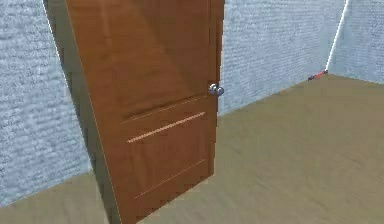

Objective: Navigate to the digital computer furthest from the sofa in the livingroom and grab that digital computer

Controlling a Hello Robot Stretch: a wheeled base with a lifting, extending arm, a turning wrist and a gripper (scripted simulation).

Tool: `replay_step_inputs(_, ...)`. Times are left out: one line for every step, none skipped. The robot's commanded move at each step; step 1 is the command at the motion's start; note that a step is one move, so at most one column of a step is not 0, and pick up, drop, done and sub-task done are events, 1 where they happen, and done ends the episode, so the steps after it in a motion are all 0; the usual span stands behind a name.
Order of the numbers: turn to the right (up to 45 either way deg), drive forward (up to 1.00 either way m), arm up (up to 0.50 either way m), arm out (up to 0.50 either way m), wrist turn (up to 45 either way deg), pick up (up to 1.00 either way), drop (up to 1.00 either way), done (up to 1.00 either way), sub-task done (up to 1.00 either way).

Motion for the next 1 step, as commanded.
replay_step_inputs(33.0, 0.0, 0.0, 0.0, 0.0, 0.0, 0.0, 0.0, 0.0)
